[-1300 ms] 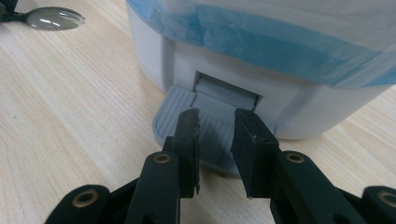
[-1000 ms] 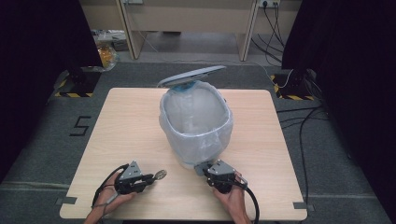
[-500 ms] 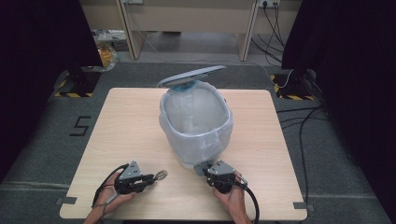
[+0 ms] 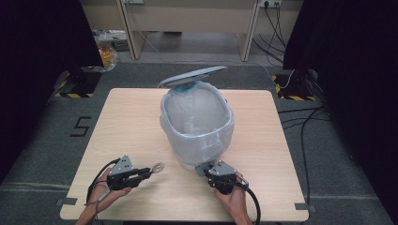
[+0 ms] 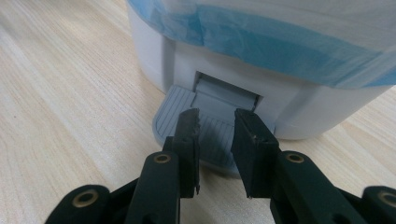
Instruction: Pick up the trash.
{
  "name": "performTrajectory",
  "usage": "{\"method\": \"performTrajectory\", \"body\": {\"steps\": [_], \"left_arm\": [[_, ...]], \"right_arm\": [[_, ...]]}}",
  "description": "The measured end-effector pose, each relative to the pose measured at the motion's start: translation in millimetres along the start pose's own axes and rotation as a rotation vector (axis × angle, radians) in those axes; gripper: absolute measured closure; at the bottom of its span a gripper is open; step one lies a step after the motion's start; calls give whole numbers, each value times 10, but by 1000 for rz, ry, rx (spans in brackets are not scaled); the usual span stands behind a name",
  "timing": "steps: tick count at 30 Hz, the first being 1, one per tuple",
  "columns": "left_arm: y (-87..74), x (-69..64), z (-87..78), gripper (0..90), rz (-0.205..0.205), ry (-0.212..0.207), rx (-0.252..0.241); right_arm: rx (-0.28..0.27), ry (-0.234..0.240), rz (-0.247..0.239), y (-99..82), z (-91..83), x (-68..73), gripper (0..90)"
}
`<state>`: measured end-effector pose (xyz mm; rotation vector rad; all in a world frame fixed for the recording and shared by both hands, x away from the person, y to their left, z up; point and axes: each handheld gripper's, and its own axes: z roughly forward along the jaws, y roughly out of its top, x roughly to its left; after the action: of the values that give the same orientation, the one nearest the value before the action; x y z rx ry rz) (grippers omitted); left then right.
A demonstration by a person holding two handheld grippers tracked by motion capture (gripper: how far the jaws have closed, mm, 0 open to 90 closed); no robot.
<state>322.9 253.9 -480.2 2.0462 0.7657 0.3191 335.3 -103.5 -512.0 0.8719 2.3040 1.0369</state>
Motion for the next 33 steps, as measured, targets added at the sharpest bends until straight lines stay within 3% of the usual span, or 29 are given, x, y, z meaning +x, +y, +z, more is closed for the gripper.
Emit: {"method": "performTrajectory", "body": {"steps": [13,33], "left_arm": [[275,52,-221,795,6,23,-82],[786,131,-464,795,33,4,-189]], "right_arm": [[0,1,0,0,0,-3,709],[1,2,1,0,0,-4,709]]}}
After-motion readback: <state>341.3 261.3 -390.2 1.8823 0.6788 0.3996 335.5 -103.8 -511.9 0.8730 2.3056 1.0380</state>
